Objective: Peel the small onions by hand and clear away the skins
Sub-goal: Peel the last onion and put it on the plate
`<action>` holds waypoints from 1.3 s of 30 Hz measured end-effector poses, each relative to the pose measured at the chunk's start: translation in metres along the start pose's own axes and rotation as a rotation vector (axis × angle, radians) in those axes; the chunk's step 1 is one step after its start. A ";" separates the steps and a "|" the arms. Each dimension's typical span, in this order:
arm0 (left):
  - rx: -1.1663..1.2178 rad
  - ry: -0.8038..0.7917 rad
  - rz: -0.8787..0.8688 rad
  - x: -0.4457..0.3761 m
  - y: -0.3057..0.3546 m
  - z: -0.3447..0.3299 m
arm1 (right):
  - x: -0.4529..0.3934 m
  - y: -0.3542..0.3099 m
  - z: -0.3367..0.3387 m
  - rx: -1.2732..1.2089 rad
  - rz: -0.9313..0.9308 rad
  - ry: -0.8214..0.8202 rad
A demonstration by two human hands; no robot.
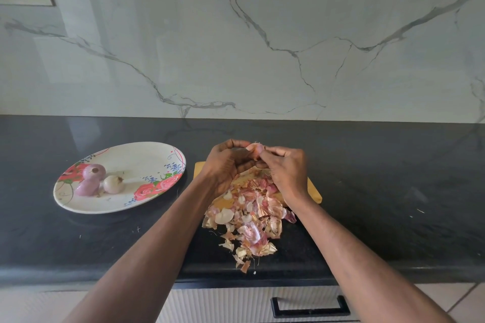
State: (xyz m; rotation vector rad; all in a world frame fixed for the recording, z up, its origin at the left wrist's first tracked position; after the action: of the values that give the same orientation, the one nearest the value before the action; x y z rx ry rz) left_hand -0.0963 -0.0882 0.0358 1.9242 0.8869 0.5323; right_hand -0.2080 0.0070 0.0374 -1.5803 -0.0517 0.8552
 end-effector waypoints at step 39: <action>-0.121 -0.006 -0.107 -0.001 0.001 -0.007 | 0.002 -0.010 -0.006 0.481 0.319 0.093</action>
State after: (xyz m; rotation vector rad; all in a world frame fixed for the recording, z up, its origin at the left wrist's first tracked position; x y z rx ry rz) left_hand -0.1008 -0.0851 0.0397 1.7579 0.9274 0.5047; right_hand -0.1984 0.0051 0.0447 -1.1840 0.4525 0.9528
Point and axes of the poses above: each hand's wrist, its own x-axis away from the middle knuckle, its own z-axis out of the back of the hand, y = z × x, the point moved 6 cm from there along -x, towards the middle knuckle, and after that the axes turned 5 degrees about y, right-handed, at the moved point
